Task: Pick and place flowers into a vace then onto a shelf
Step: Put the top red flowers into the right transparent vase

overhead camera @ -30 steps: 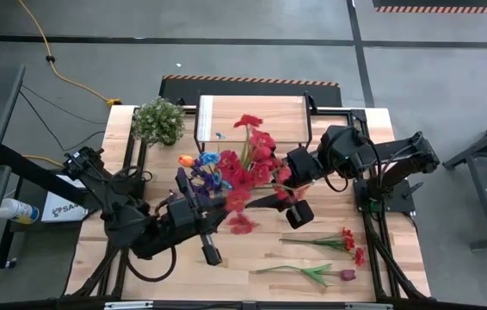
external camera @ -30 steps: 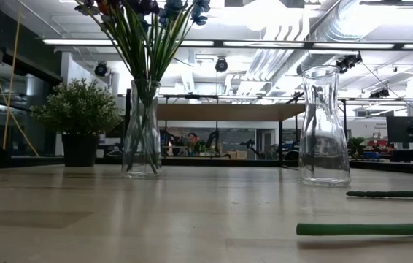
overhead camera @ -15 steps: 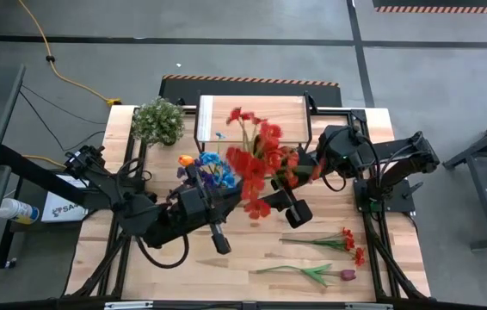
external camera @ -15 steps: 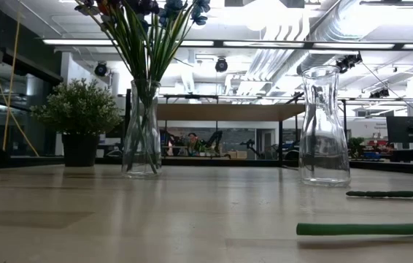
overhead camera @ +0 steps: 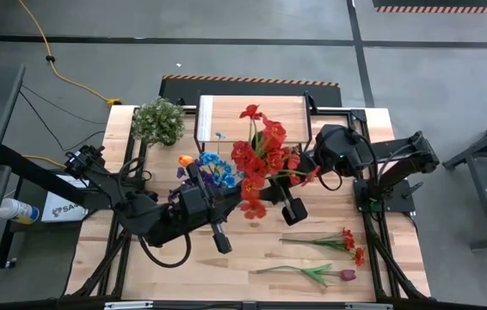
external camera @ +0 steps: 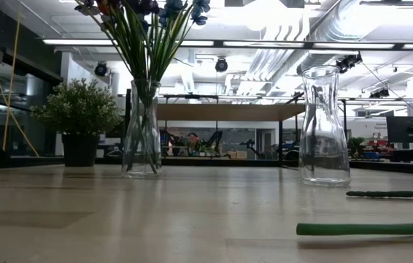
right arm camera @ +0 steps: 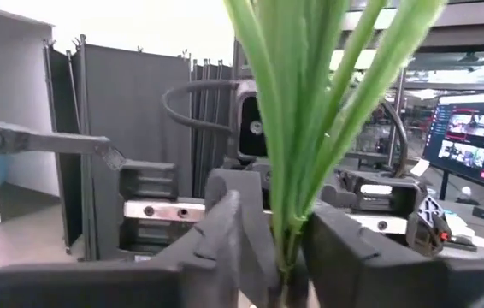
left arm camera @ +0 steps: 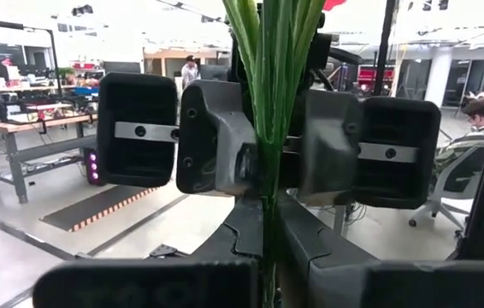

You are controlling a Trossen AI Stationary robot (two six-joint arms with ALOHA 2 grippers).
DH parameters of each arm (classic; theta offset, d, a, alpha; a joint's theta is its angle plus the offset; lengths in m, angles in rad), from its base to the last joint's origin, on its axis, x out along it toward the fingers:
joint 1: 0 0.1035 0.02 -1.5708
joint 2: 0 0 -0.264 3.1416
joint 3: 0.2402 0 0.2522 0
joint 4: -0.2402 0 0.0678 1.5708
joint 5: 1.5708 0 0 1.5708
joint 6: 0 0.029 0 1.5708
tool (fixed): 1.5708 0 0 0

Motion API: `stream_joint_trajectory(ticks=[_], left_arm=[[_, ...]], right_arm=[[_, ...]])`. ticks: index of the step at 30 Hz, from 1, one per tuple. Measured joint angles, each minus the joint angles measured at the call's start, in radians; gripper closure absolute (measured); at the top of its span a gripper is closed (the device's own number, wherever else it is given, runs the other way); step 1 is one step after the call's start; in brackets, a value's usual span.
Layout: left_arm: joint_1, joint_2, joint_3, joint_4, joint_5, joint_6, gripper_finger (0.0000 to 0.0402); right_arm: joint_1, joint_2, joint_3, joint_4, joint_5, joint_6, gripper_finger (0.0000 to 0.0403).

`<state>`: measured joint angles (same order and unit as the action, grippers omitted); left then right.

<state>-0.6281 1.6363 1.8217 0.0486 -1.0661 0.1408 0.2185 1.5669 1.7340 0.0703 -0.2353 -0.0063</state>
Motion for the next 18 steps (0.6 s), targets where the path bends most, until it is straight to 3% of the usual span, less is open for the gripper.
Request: stream_joint_trajectory(ticks=[7,18], left_arm=[[-0.001,0.000,0.000,-0.011,-0.022,0.001,0.0359],[0.000,0.000,0.000,-0.029,-0.036,-0.015,0.0359]], right_arm=[[-0.004,0.000,0.000,-0.019,-0.005,-0.049,0.0390],[-0.035,-0.002,0.002,-0.050,-0.017,-0.023,0.0394]])
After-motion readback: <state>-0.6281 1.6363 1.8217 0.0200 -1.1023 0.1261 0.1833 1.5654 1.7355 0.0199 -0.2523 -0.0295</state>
